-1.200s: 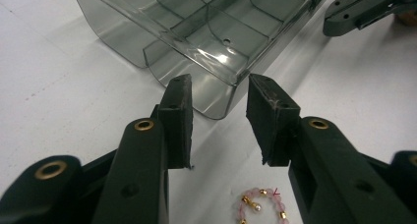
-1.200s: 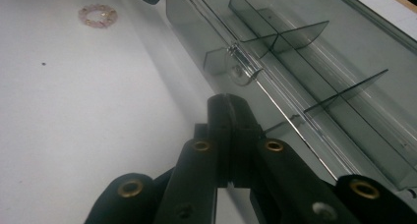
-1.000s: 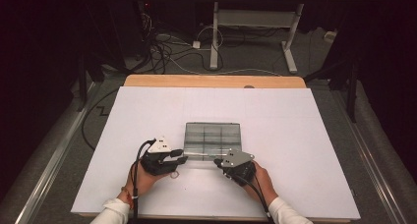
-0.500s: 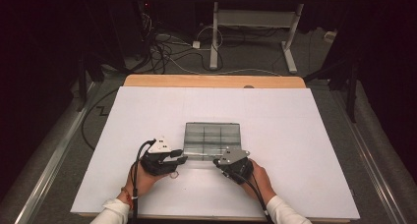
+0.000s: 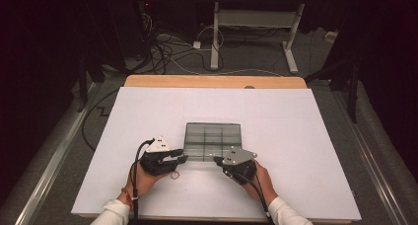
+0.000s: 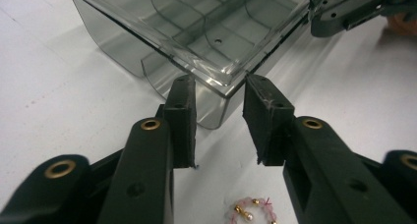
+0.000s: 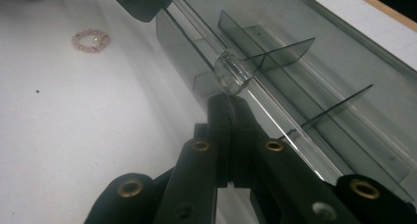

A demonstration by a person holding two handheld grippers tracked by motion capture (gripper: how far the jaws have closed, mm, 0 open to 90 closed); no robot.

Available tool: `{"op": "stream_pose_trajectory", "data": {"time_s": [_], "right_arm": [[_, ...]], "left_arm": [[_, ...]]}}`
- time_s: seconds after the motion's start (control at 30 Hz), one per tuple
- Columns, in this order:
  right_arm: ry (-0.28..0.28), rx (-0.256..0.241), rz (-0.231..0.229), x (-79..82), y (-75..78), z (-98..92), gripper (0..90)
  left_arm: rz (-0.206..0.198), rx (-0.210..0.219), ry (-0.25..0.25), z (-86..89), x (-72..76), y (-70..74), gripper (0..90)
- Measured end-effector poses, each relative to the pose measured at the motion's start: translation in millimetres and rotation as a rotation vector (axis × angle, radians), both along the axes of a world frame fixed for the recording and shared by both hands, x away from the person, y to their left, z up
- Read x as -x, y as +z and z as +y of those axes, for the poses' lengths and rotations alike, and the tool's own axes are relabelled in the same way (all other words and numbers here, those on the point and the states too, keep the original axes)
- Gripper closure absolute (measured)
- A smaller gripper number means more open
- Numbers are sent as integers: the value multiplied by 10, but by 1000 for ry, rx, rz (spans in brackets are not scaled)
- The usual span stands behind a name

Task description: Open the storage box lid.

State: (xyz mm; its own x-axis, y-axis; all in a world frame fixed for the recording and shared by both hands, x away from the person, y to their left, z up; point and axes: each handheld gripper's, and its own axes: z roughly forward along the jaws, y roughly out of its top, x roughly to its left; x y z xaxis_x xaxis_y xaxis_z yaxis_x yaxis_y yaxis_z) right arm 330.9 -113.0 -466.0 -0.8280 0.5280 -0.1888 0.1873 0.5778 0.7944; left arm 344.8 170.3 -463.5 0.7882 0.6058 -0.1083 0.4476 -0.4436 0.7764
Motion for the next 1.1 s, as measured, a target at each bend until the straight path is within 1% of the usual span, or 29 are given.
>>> {"op": "stream_pose_trajectory", "data": {"time_s": [0.03, 0.13, 0.23, 0.37, 0.4, 0.47, 0.5, 0.53, 0.6, 0.63, 0.7, 0.77, 0.83, 0.87, 0.9, 1.0, 1.1], "right_arm": [[-2, 1, -2, 4, 6, 0, 900], [-4, 1, -1, 2, 7, -6, 900], [-3, -8, 0, -4, 10, -24, 891], [4, -10, -14, 19, 50, -52, 817], [8, -13, -19, 34, 74, -68, 796], [21, -23, -33, 65, 142, -124, 758], [30, -32, -53, 92, 200, -175, 749], [29, -41, -67, 111, 237, -209, 723], [18, -69, -108, 158, 333, -309, 671], [8, -79, -131, 175, 373, -356, 630], [-28, -69, -187, 195, 425, -430, 552], [-45, -56, -196, 172, 437, -489, 517], [-74, -48, -202, 130, 419, -538, 477], [-86, -38, -204, 109, 402, -557, 467], [-103, -16, -208, 67, 359, -585, 448], [-87, -8, -198, 42, 324, -604, 445], [-95, 42, -227, 26, 269, -587, 456]], "left_arm": [[-3, -2, -1, -3, 2, 2, 646], [-5, 19, 0, 2, -8, 2, 646], [-9, 26, -2, -6, -12, 7, 646], [-12, 54, -3, 8, -24, 19, 646], [-15, 56, -3, 11, -25, 25, 645], [-34, 48, -5, 10, -15, 41, 646], [-37, 50, -7, 11, -12, 44, 646], [-37, 53, -8, 14, -14, 48, 646], [-38, 57, -3, 15, -24, 54, 646], [-39, 61, -1, 11, -28, 56, 646], [-43, 63, 2, 2, -32, 60, 646], [-47, 58, 0, -4, -35, 66, 646], [-49, 61, 3, -3, -39, 74, 646], [-50, 62, 2, -3, -43, 77, 646], [-52, 62, 2, -4, -47, 80, 646], [-53, 65, 3, -7, -56, 84, 646], [-56, 65, 2, -10, -67, 87, 646]]}}
